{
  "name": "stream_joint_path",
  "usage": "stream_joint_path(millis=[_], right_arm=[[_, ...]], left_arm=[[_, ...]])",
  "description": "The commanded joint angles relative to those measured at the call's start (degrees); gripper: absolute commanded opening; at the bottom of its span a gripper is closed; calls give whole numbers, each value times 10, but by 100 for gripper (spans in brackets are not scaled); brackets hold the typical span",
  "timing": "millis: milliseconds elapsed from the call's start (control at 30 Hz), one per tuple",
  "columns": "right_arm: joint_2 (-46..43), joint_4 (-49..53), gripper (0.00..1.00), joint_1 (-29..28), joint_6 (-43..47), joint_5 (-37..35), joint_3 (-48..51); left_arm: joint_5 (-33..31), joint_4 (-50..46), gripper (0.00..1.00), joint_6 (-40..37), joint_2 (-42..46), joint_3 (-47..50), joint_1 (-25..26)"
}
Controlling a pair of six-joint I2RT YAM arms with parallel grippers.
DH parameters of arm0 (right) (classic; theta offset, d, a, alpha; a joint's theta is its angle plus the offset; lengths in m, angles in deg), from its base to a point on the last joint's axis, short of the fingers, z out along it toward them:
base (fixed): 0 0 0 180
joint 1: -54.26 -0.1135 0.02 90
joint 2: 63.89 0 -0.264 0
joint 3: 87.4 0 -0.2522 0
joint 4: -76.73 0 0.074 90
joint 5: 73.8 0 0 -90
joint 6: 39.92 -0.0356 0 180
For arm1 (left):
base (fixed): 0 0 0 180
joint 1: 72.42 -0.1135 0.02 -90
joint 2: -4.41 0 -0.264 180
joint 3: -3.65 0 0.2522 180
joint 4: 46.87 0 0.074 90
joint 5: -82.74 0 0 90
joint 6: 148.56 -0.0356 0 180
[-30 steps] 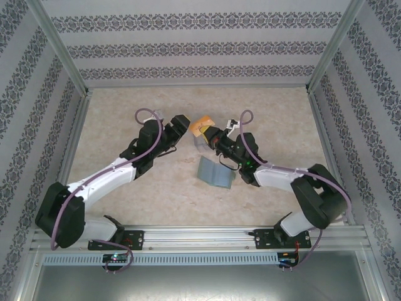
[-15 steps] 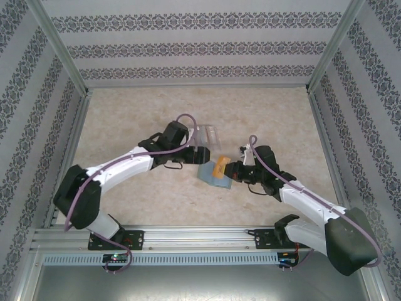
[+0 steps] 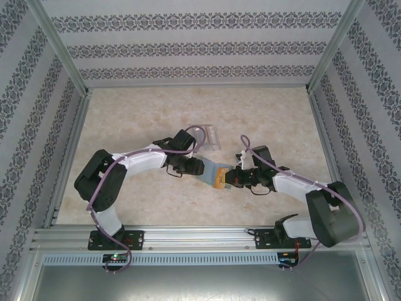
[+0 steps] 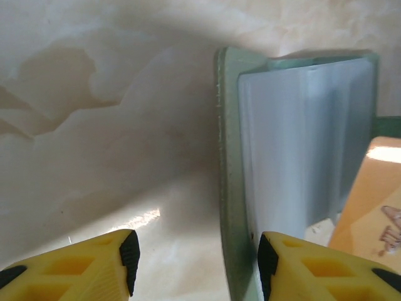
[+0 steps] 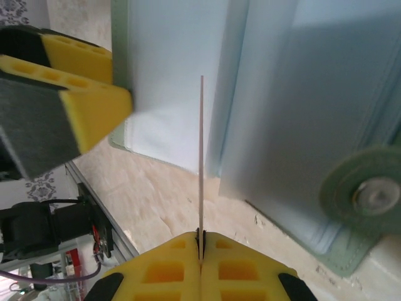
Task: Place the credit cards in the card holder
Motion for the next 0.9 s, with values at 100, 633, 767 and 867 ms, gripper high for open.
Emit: stream_joint_path(millis=[100, 633, 767, 867], right_arm=[[45, -35, 0, 16, 16, 51, -31], [123, -26, 0, 33, 13, 71, -69], [150, -27, 0, 33, 8, 73, -77], [170, -32, 0, 31, -1, 82, -83]], left_arm=[[-36, -34, 42, -14, -35, -26, 1], [-31, -46, 42, -19, -58, -38, 0], [-28, -46, 41, -16, -62, -41, 0], [-38, -52, 39, -15, -60, -42, 0]])
